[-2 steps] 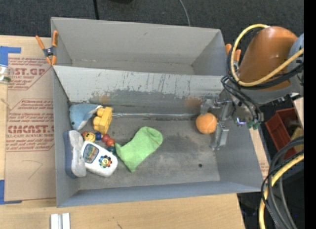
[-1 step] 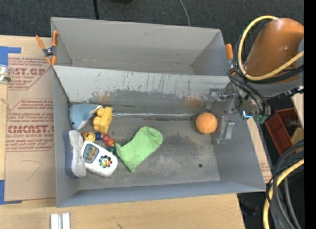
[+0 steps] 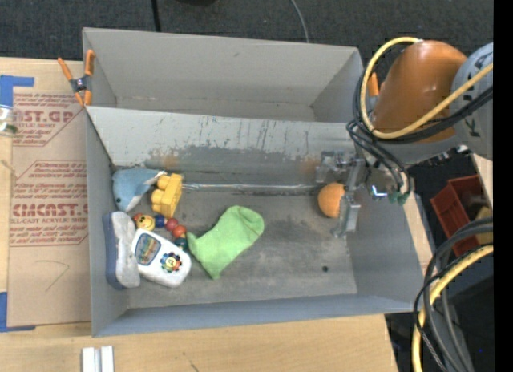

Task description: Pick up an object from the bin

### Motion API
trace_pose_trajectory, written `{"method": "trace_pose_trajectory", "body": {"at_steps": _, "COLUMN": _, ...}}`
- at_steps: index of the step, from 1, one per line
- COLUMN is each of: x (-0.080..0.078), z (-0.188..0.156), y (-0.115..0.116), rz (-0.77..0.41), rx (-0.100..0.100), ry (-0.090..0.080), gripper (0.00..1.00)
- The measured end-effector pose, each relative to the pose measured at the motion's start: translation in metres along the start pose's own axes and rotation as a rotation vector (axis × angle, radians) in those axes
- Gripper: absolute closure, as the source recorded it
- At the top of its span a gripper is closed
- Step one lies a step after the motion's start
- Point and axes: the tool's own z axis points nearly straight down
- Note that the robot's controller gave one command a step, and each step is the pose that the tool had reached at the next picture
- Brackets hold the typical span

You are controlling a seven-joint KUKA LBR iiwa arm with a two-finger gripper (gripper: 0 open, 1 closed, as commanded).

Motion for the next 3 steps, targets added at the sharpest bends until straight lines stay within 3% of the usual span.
{"method": "trace_pose_trajectory", "body": {"at_steps": 1, "x": 0.011, "z": 0.000, "y": 0.004, "rz": -0.007, "rx": -0.002, "ry": 0.003, "gripper": 0.00}}
{"method": "trace_pose_trajectory", "body": {"at_steps": 2, "x": -0.006, "z": -0.006, "y": 0.042, "rz": -0.024, "rx": 0.002, "ry": -0.006, "gripper": 0.00}}
{"method": "trace_pose_trajectory", "body": {"at_steps": 3, "x": 0.010, "z": 0.007, "y": 0.069, "rz": -0.002, "rx": -0.004, "ry": -0.003, "gripper": 0.00}}
